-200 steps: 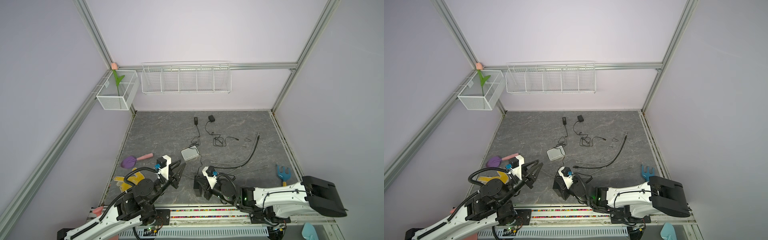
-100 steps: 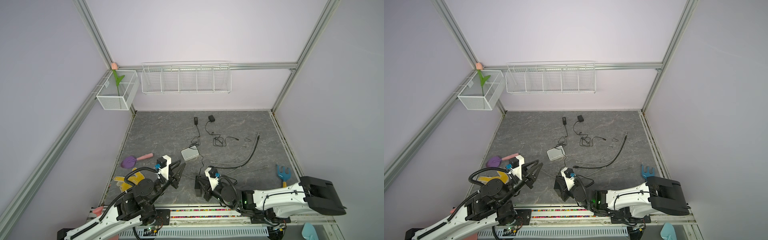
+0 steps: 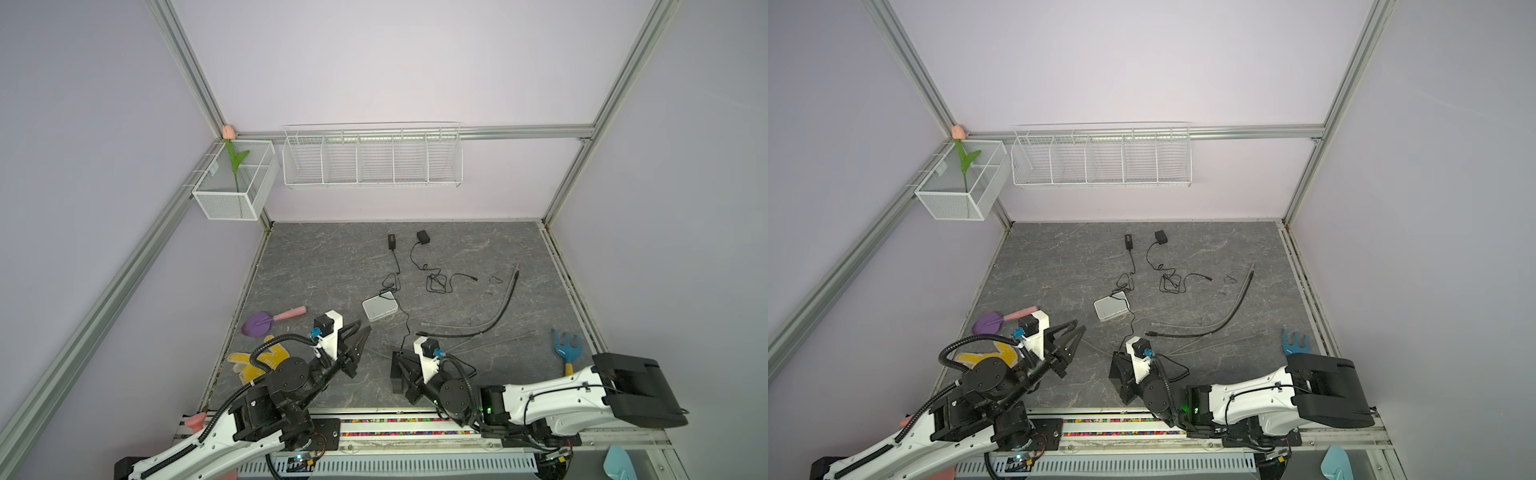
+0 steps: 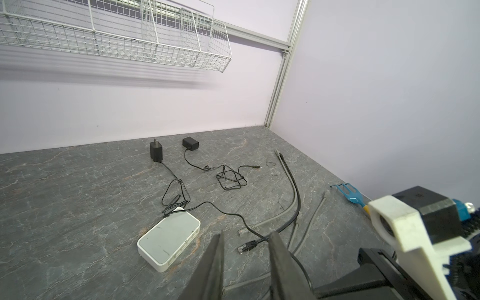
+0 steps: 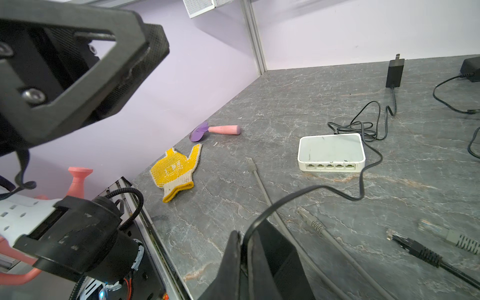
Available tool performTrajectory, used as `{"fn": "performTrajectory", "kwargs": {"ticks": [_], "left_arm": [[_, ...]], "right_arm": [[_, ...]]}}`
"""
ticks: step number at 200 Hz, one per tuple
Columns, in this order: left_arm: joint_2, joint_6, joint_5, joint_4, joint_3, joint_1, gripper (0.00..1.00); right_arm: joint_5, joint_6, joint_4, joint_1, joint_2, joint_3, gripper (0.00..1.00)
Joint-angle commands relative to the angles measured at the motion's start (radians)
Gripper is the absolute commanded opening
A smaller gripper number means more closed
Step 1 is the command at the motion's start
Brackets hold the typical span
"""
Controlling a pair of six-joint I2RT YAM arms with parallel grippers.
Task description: Insert the plug into the switch port
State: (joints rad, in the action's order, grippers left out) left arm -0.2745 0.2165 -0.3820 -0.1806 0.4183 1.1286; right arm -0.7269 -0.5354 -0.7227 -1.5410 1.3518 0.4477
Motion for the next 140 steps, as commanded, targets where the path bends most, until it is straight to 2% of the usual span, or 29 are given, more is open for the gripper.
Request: {"fn": "performTrajectory", "kwargs": {"ticks": [1, 49, 119, 140], "left_arm": [[0.031, 0.001, -0.015, -0.014, 0.016, 0.002, 0.29], [0.05, 0.0, -0.02, -0.027, 0.016, 0.003, 0.29], [0.047, 0.001, -0.023, -0.046, 0.021, 0.003, 0.29], [0.04, 0.005, -0.026, -0.062, 0.03, 0.004, 0.31]], "right_arm": [[0.062, -0.046, 0.464, -0.009, 0.134, -0.098, 0.07], [0.039, -0.066, 0.494, -0.019, 0.154, -0.085, 0.07], [-0.033, -0.06, 0.622, -0.03, 0.1, -0.042, 0.06], [-0.053, -0.056, 0.656, -0.032, 0.084, -0.034, 0.1]]}}
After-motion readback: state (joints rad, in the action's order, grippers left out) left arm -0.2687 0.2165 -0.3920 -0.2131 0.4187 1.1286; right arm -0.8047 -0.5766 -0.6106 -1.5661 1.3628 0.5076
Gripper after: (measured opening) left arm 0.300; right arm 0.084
